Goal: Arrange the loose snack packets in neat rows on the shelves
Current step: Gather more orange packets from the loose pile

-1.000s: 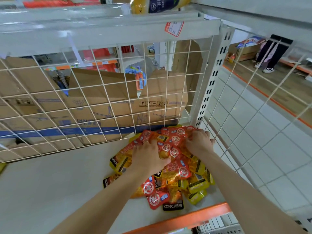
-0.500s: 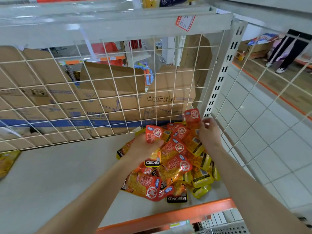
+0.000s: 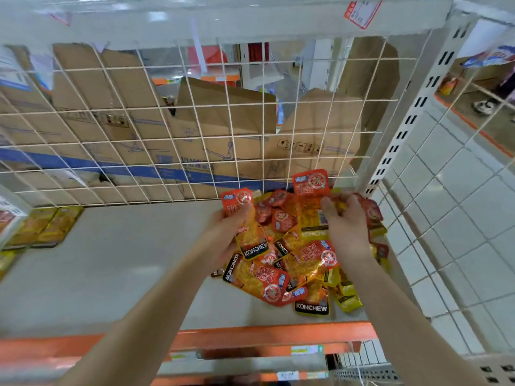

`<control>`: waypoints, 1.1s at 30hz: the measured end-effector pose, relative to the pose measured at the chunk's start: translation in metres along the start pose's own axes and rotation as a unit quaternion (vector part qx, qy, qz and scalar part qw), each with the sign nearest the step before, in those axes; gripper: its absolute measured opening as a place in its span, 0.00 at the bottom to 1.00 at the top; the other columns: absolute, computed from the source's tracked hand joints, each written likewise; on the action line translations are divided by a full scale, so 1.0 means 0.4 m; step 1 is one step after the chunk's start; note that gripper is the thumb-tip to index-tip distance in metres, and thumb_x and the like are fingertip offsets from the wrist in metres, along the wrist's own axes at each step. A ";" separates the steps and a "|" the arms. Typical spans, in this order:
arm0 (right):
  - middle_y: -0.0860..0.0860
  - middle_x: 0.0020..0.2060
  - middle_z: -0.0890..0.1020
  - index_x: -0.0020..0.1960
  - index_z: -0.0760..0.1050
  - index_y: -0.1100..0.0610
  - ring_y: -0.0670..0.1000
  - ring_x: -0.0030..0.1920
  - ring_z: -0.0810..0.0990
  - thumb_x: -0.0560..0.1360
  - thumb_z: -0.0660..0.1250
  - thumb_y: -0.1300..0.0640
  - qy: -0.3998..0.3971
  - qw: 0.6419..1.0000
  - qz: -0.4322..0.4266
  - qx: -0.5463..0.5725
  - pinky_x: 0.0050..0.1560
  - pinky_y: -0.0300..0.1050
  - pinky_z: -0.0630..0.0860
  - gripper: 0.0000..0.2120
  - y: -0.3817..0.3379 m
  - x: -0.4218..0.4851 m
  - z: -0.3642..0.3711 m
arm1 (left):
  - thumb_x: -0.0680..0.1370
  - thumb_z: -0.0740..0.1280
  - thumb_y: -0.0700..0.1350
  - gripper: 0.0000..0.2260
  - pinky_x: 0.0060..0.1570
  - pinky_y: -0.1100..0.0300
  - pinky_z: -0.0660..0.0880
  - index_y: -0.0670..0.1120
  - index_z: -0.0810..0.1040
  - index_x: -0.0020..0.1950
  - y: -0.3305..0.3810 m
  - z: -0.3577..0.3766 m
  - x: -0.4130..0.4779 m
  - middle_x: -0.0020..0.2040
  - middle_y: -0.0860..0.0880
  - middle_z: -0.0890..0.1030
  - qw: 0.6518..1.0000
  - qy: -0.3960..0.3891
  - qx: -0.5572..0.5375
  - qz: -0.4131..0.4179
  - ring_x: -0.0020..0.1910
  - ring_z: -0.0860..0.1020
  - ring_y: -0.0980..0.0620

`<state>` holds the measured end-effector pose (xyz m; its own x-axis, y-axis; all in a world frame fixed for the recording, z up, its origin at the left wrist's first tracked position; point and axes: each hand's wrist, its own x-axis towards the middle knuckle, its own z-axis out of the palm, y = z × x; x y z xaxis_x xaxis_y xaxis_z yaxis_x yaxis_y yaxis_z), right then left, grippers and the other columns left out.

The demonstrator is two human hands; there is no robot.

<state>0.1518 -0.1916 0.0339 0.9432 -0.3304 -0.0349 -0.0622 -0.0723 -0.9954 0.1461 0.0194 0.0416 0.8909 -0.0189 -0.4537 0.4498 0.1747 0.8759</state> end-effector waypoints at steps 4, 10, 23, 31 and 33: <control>0.43 0.35 0.81 0.55 0.72 0.51 0.42 0.32 0.78 0.80 0.67 0.56 -0.077 0.997 -0.003 -0.008 0.31 0.31 0.72 0.06 0.009 -0.059 0.080 | 0.81 0.67 0.46 0.14 0.55 0.46 0.81 0.41 0.76 0.65 -0.016 -0.073 -0.047 0.55 0.42 0.85 0.999 0.027 -0.042 -0.001 0.53 0.85 0.42; 0.48 0.33 0.84 0.46 0.78 0.49 0.50 0.34 0.80 0.80 0.67 0.60 -0.166 0.986 -0.001 -0.013 0.38 0.41 0.77 0.07 0.004 -0.154 0.206 | 0.80 0.67 0.43 0.12 0.47 0.44 0.83 0.39 0.75 0.61 -0.033 -0.186 -0.108 0.50 0.36 0.85 0.993 0.068 -0.090 0.023 0.44 0.85 0.41; 0.45 0.34 0.85 0.47 0.79 0.51 0.45 0.35 0.82 0.80 0.65 0.63 -0.199 0.979 0.021 0.044 0.38 0.42 0.78 0.09 -0.029 -0.350 0.484 | 0.80 0.67 0.44 0.10 0.42 0.49 0.83 0.43 0.74 0.60 -0.012 -0.503 -0.232 0.49 0.36 0.85 0.993 0.060 -0.084 0.065 0.42 0.85 0.40; 0.50 0.35 0.84 0.45 0.79 0.54 0.51 0.37 0.81 0.79 0.66 0.64 -0.192 0.980 0.025 0.044 0.41 0.47 0.77 0.08 -0.027 -0.469 0.639 | 0.72 0.72 0.47 0.18 0.40 0.53 0.82 0.43 0.79 0.61 -0.043 -0.695 -0.263 0.50 0.40 0.86 0.987 0.089 -0.109 0.080 0.41 0.85 0.44; 0.49 0.34 0.84 0.45 0.79 0.54 0.48 0.35 0.81 0.79 0.65 0.65 -0.188 0.981 0.028 0.046 0.40 0.44 0.77 0.09 -0.025 -0.496 0.672 | 0.71 0.73 0.47 0.17 0.41 0.53 0.83 0.45 0.80 0.58 -0.052 -0.735 -0.269 0.48 0.43 0.86 0.985 0.105 -0.114 0.077 0.41 0.85 0.45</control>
<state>0.0528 0.1276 0.0269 0.9939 0.0401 -0.1027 -0.1038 0.0273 -0.9942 0.0226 0.3070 0.0238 0.9043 0.2250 -0.3627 0.2626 0.3766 0.8884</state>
